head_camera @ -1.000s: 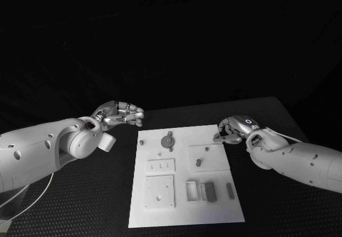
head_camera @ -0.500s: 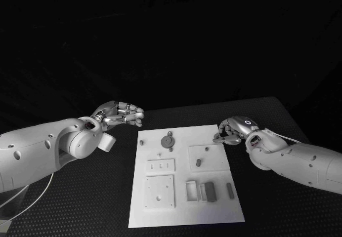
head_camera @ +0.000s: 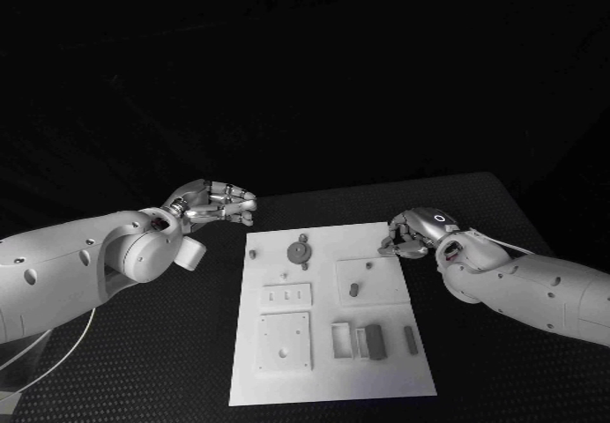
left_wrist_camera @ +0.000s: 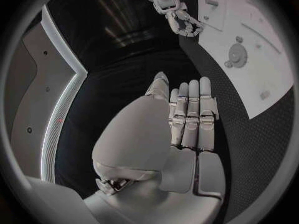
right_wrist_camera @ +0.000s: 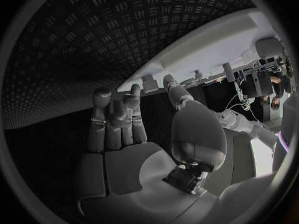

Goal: Assemble the parts on the task board

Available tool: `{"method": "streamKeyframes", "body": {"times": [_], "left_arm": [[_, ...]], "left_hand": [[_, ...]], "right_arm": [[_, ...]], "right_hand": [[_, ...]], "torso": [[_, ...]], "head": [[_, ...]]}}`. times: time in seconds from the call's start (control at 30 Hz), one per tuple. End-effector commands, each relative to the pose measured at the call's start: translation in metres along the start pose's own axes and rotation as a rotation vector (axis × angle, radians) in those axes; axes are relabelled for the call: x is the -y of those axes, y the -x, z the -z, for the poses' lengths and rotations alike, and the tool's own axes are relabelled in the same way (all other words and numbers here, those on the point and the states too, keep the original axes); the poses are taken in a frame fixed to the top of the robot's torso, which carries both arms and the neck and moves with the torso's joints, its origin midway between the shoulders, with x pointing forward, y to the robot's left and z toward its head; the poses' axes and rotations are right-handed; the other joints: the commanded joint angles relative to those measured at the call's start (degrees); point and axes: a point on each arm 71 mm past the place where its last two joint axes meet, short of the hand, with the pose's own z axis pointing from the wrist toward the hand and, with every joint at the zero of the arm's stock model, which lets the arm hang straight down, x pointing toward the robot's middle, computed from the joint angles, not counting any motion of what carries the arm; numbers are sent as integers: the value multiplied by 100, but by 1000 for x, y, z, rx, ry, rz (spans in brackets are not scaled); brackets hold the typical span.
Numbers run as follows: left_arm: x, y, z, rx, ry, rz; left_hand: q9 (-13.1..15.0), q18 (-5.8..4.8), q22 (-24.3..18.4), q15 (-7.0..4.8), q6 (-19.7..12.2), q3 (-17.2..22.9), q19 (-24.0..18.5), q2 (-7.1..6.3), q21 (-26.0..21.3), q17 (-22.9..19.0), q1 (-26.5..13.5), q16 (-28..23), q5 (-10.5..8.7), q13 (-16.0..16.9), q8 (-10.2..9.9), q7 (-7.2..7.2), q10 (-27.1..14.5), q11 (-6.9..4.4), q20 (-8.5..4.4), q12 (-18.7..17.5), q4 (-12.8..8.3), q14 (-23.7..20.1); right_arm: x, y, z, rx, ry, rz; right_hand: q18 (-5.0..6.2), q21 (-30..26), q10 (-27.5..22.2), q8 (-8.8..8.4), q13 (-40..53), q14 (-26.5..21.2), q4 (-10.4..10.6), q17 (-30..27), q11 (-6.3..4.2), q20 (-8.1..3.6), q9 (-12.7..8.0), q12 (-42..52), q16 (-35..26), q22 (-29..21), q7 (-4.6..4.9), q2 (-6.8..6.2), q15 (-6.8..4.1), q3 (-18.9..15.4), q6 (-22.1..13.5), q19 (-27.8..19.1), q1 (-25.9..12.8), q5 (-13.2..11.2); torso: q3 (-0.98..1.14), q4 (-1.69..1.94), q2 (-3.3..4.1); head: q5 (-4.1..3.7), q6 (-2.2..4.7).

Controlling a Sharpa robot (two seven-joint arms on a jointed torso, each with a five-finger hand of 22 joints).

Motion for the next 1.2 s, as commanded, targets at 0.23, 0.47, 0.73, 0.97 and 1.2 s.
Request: {"method": "streamKeyframes", "body": {"times": [0.23, 0.47, 0.73, 0.97, 1.2], "left_arm": [[1, -2, -1, -17, -7, 2], [0, -2, -1, -17, -6, 2], [0, -2, -1, -18, -5, 3], [0, -3, -1, -19, -4, 3], [0, -2, -1, -19, -2, 3]], "left_hand": [[-6, 77, 6, -8, 4, -31, 49, -48, -20, 12, -28, -29, 5, 10, -33, 50, -32, 23, 1, -33, 2, 28], [-6, 77, 6, -8, 2, -31, 50, -46, -20, 14, -30, -31, 5, 10, -35, 53, -34, 24, 2, -33, 4, 29], [-6, 77, 7, -8, 0, -31, 50, -45, -21, 16, -32, -33, 5, 11, -37, 56, -36, 25, 2, -33, 4, 29], [-7, 77, 7, -8, -2, -32, 50, -46, -22, 18, -32, -35, 5, 11, -39, 57, -38, 26, 2, -34, 3, 29], [-10, 77, 7, -7, -16, -35, 50, -52, -24, 23, -33, -41, 5, 10, -49, 64, -49, 30, 2, -37, 3, 30]], "right_arm": [[-1, -2, -1, -18, -2, 13], [-2, -2, -1, -17, 1, 12], [-2, -2, -2, -14, 0, 12], [-3, -3, -2, -19, 1, 11], [-3, -4, -3, -33, -2, 14]], "right_hand": [[165, -19, 12, 6, 5, -12, 0, -9, -25, -26, 45, -15, -10, 92, 45, 53, -32, 44, 69, 1, 67, 8], [165, 20, 34, -60, 19, -3, -391, -7, -25, -1, 249, -20, 3, 110, 47, 622, -24, -58, 94, -21, 318, -4], [165, 34, 36, -176, 28, -12, -577, -10, -22, 12, 372, -35, 1, 110, 46, 1010, -22, -304, 126, -66, 567, 3], [165, 29, 25, -247, 27, -29, -578, -12, -14, 25, 415, -51, -8, 106, 52, 1051, -16, -457, 129, -100, 685, 4], [165, -18, -60, -425, 12, -107, -579, -24, 26, 60, 417, -114, -55, 93, 97, 1042, 16, -606, 48, -170, 836, 11]], "torso": [[-2, -3, 0], [1, -1, -2], [3, -7, -2], [1, -2, -3], [2, -7, -4]], "head": [[11, -6], [12, -9], [16, -12], [16, -12], [15, -12]]}}
